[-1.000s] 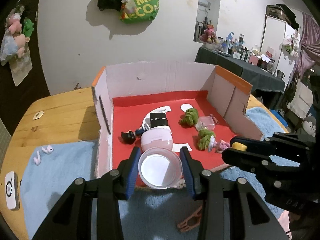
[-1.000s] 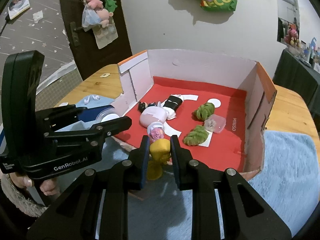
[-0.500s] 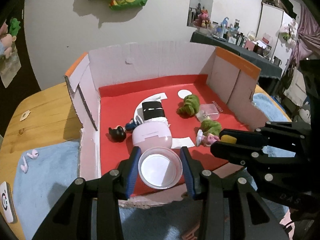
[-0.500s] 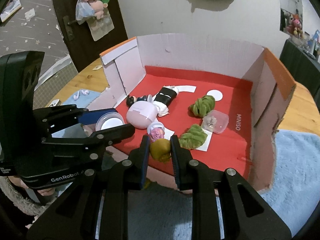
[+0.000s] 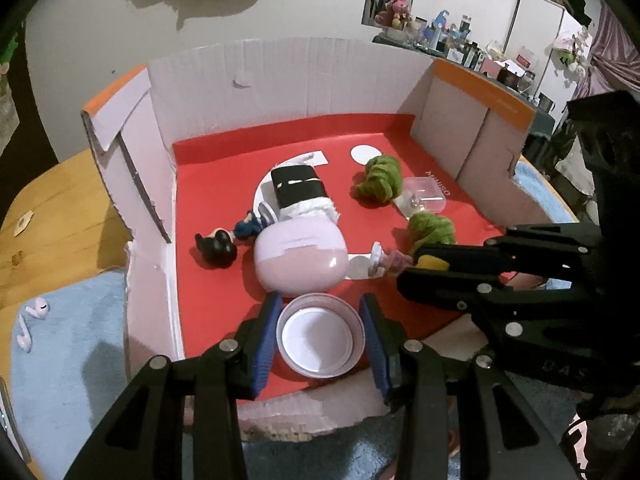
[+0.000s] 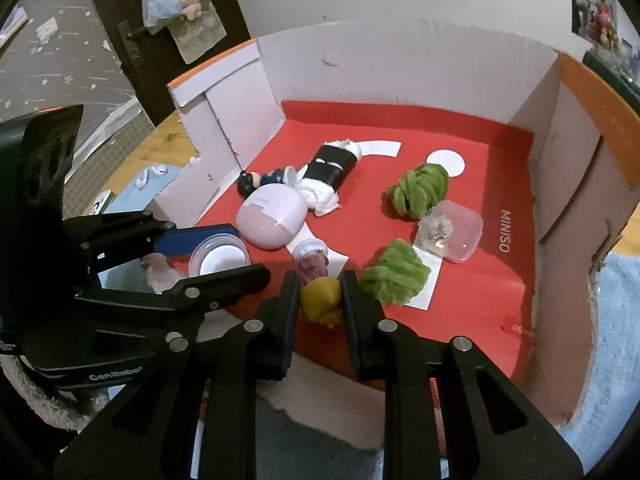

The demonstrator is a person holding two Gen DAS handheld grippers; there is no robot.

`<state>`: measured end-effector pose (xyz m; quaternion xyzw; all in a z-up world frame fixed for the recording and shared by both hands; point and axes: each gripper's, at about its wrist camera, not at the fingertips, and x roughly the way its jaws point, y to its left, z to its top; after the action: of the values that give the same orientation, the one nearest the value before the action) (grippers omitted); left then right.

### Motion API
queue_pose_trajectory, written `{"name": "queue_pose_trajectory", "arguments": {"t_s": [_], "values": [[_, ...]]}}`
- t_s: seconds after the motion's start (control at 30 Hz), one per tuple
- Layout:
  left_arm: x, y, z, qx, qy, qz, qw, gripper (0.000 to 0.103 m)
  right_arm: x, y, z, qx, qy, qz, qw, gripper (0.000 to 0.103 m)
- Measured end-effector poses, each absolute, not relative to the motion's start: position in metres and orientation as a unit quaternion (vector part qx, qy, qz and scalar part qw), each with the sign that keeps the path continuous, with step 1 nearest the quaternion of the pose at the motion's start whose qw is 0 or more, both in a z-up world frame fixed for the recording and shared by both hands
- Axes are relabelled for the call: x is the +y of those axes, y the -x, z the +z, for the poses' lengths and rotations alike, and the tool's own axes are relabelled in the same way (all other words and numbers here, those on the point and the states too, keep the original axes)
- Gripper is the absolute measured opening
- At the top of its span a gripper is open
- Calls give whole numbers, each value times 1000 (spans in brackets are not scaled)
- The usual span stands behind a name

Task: Organize objects
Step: 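Lower the white lid and doll onto the red box floor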

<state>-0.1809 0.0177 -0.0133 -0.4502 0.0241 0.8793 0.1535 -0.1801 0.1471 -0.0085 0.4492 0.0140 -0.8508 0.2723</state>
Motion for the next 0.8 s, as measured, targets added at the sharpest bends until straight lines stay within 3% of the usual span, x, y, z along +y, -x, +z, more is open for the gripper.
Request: {"name": "queue_pose_trajectory", "arguments": {"t_s": [0.8], "values": [[17,199,-19,0,448,882,143,42,176,189,-10,34,-443,-872,203,20]]}}
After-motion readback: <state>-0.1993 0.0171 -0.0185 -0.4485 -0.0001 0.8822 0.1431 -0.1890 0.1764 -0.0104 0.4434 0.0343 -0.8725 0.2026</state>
